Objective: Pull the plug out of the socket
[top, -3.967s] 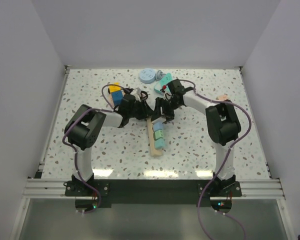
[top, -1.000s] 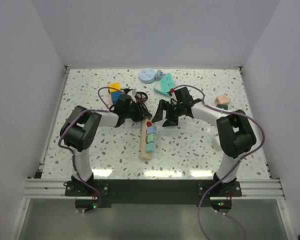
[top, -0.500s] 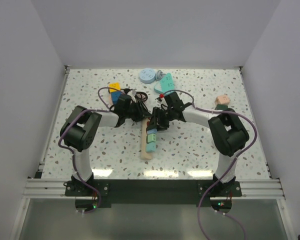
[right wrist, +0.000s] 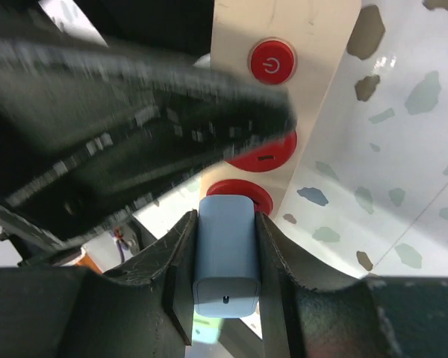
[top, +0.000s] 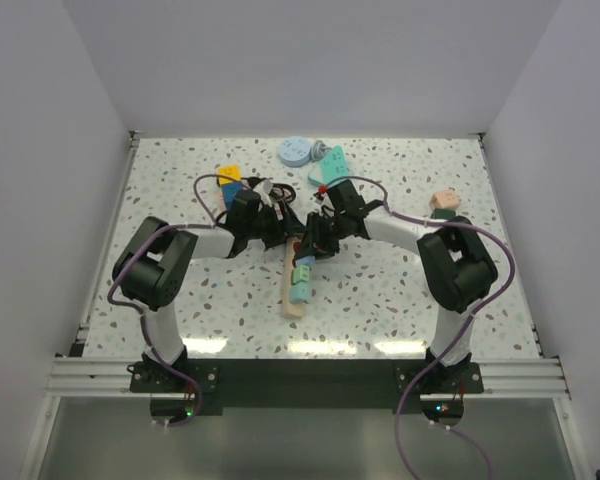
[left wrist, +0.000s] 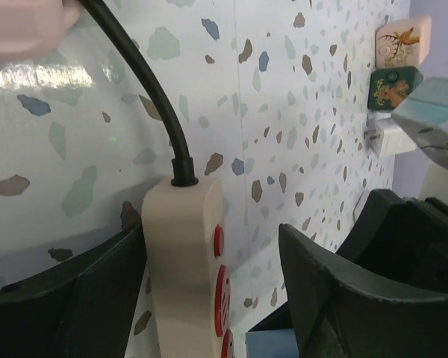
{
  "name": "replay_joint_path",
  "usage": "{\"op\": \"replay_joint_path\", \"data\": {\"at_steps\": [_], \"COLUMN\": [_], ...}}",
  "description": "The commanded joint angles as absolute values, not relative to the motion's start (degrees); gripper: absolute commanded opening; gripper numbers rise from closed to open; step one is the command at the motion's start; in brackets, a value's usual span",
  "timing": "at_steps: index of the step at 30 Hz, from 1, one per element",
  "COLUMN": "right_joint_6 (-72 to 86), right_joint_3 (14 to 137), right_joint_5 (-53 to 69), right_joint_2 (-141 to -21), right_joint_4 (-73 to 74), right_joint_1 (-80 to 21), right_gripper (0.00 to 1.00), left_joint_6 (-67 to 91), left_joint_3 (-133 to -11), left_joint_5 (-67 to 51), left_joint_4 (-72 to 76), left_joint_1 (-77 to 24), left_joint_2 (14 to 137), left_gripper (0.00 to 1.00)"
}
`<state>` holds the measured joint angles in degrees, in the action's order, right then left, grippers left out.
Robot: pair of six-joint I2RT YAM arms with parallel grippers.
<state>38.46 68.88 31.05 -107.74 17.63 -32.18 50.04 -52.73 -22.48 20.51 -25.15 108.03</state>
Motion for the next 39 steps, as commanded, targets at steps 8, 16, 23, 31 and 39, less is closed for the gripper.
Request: {"op": "replay_joint_path", "data": {"at_steps": [8, 16, 23, 31, 39], "right_joint_6": [36.3, 34.02, 27.34, 24.17, 28.74], "right_joint_3": [75.67, 75.68, 72.59, 78.83, 79.01], "right_joint_5": [31.55, 27.07, 27.15, 0.23, -17.03], "right_joint_2": [-109.6, -105.13, -100.11, -103.88, -105.73], "right_joint_4": [19.59, 25.05, 30.22, 44.72, 49.3], "right_joint_1": [-31.9, -27.01, -11.62, -3.52, -0.09], "right_gripper": [0.0, 0.0, 0.0, 0.0, 0.49], "left_joint_6": [46.5, 45.09, 45.26, 45.18, 46.31], "left_joint_3": [-48.08, -50.01, -50.36, -51.86, -52.47], "left_joint_5": [-23.29, -21.18, -21.44, -22.5, -24.08], "left_joint_4": [20.57, 17.23, 17.49, 17.05, 18.71], "left_joint_1": [-26.63, -26.54, -26.54, -26.54, -26.54], "left_joint_2": [105.29, 107.23, 107.4, 109.07, 109.6], "left_gripper": [0.75, 0.69, 0.68, 0.68, 0.68]}}
